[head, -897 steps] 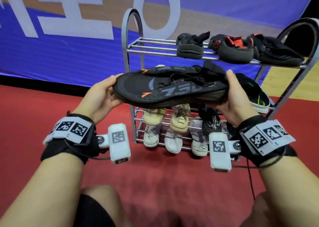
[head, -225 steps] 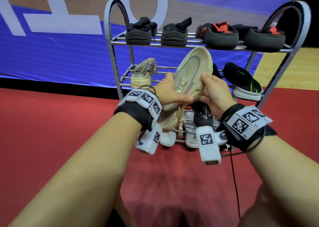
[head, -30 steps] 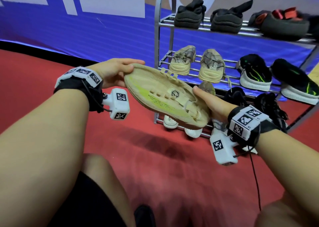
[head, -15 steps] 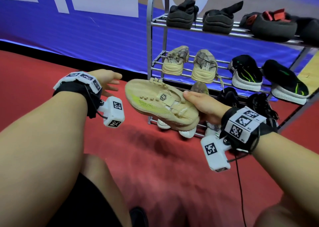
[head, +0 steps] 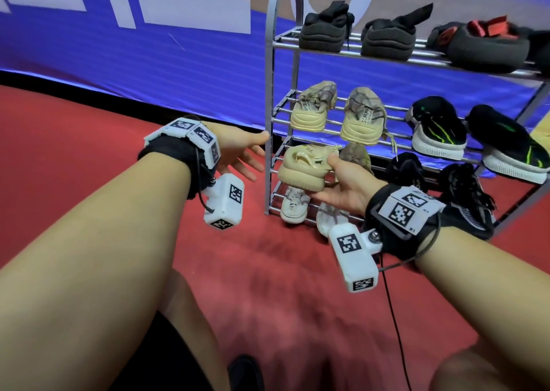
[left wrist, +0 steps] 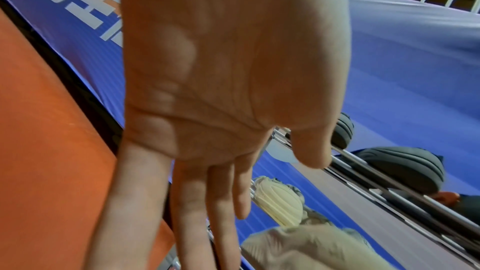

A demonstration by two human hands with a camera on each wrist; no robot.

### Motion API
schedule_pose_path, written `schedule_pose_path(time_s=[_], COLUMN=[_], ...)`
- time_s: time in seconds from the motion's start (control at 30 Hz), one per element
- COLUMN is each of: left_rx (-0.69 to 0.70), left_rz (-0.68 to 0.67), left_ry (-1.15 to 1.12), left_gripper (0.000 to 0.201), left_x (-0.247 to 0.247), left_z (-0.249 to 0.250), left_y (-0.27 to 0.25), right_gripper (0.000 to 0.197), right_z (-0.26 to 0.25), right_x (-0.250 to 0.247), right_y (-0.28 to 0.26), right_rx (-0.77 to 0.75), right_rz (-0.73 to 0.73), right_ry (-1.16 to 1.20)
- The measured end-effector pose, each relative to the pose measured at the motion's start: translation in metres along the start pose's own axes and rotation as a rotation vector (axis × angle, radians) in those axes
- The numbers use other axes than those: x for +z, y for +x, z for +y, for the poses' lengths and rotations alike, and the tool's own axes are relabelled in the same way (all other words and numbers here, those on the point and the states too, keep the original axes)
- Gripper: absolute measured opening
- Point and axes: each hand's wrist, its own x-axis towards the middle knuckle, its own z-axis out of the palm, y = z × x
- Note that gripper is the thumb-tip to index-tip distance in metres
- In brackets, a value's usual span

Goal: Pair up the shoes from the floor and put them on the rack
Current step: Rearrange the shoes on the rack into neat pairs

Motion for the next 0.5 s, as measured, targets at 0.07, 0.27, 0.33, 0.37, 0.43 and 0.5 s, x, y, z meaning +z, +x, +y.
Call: schedule_pose_path(time_s=[0.07,0.27,0.33,0.37,0.43,0.5], left_rx=[-0.009,0.046,0.055,0.050,0.021,-0.004], left_rz=[-0.030,-0.145,-0.117,-0.106,-0.104,-0.114], left_ry=[0.001,0.017,0.017,0.017,0.002,-0.055], left_gripper=[0.061,0.041,0.035,0.034,0.029,0.022], left_x=[0.004,0.016,0.016,0.016,0.018,0.020], left_z=[0.002,0.010,0.010,0.010,0.011,0.014], left_y=[0.001,0.003,0.009,0.012,0.017,0.023], right_gripper=[0.038,0.038,0.038,0.038,0.039,0.044], right_z=[0.001,0.006,0.006,0.006,0.005,0.003], right_x=[0.005,0.015,0.014,0.013,0.009,0.005], right_y=[0.000,0.000,0.002,0.003,0.007,0.011], right_rx=[0.001,-0.046,-0.071,-0.076,-0.066,-0.027], right_rz=[-0.010,-0.087,-0.097,-0.095,-0.079,-0.060], right_ry=[0.027,0.052,0.026,-0.005,-0.118,-0.256])
